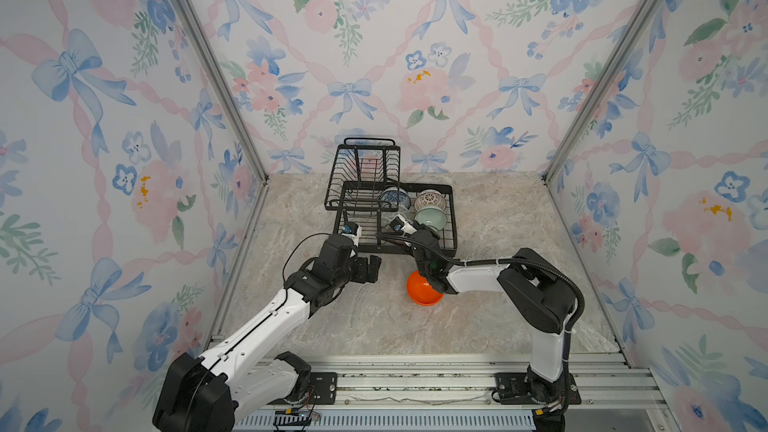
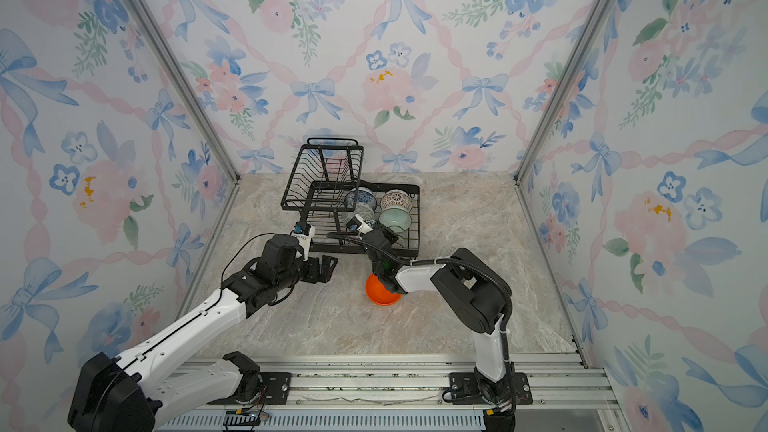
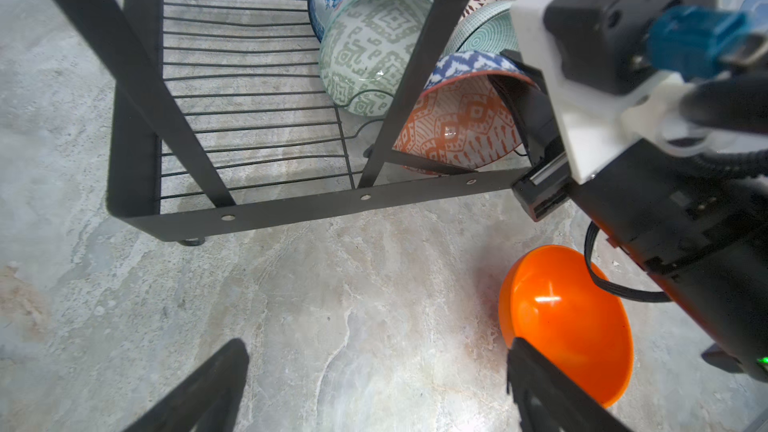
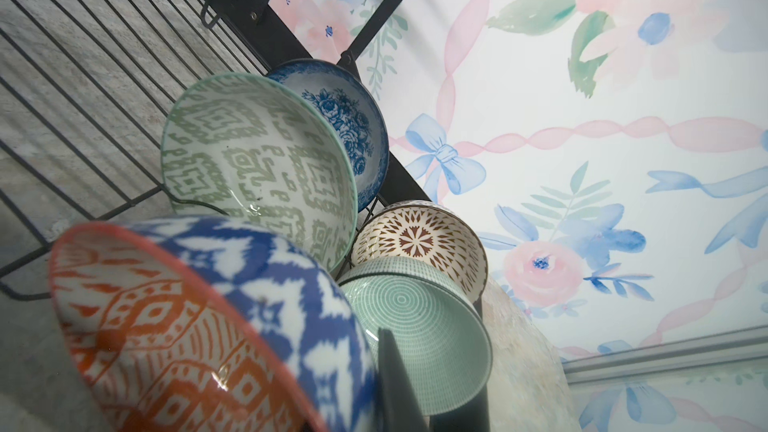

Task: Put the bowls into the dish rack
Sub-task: 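Lower the red-patterned bowl upright into the rack slot nearest the robot with the right gripper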

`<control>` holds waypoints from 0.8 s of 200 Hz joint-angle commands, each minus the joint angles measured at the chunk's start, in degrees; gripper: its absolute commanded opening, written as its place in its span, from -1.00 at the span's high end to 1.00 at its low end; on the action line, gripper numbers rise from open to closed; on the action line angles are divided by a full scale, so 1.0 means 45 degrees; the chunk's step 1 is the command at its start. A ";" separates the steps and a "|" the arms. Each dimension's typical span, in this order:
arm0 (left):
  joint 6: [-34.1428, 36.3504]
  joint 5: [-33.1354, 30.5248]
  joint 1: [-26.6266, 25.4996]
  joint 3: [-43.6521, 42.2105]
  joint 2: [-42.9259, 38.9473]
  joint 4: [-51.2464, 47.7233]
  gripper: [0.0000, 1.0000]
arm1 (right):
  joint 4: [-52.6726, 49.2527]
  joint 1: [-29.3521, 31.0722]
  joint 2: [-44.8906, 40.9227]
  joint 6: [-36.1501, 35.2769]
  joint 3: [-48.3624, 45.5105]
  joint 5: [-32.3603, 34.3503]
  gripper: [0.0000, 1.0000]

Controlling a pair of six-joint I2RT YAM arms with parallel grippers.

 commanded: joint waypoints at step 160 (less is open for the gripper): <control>-0.0141 0.0386 0.0094 -0.0350 -0.0409 0.0060 -0.96 | 0.2474 -0.0096 0.1783 -0.2189 0.1729 -0.1512 1.00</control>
